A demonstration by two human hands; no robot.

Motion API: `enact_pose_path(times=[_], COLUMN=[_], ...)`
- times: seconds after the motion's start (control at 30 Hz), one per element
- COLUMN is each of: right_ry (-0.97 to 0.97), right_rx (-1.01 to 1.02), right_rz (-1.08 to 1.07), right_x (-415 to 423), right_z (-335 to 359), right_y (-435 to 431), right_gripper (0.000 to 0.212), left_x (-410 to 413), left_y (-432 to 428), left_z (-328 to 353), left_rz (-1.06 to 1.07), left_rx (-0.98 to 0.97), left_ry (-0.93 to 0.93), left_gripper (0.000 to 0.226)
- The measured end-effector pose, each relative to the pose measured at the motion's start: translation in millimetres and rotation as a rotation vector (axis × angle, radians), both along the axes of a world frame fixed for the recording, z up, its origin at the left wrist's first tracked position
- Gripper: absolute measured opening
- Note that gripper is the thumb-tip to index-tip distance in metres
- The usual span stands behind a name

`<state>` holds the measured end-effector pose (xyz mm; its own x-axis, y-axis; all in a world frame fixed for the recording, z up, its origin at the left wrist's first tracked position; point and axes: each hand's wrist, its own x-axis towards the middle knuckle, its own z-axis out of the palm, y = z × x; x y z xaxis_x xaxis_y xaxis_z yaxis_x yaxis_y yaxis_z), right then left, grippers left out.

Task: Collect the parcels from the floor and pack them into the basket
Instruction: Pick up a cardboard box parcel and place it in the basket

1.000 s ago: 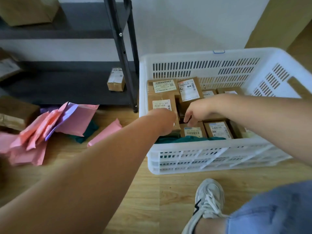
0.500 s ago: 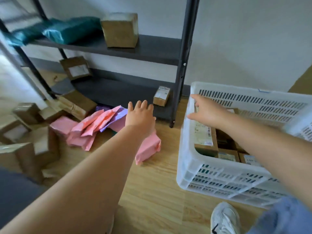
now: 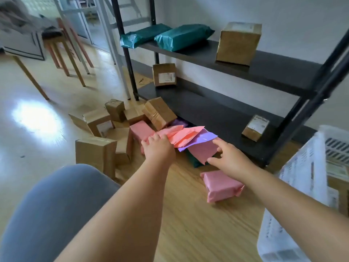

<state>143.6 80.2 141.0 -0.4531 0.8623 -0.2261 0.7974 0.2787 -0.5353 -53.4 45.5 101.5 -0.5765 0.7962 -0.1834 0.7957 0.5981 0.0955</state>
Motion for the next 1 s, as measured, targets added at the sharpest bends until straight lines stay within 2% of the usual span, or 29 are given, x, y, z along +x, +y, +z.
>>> enact_pose_path(times=[0.17,0.27,0.37,0.53,0.77,1.0], right_ry=[-0.023,-0.003,0.008,0.052,0.109,0.135], right_rx=[-0.059,-0.107,-0.138,-0.194,-0.353,-0.494], right_rz=[0.098,0.161,0.25,0.339,0.313,0.224], right_x=[-63,-102,-140,-209,-285,-368], right_z=[-16,-25,-31,-55,-89,-113], right_y=[9,13,8,-7,-31,-27], right_gripper=[0.062,0.058,0.054,0.062,0.057,0.063], left_x=[-47,-74,-104,-162,-231,-293], left_y=[-4,-16,-38,-85,-110,-94], left_z=[-14,-22,-39,-59,-78,-104], left_rz=[0.16,0.281,0.348,0.465,0.623,0.71], left_rx=[0.018,0.081,0.197,0.28,0.343,0.446], left_ry=[-0.093,-0.131,-0.12,-0.089,-0.165,-0.313], left_gripper=[0.06,0.053,0.039,0.04,0.046,0.058])
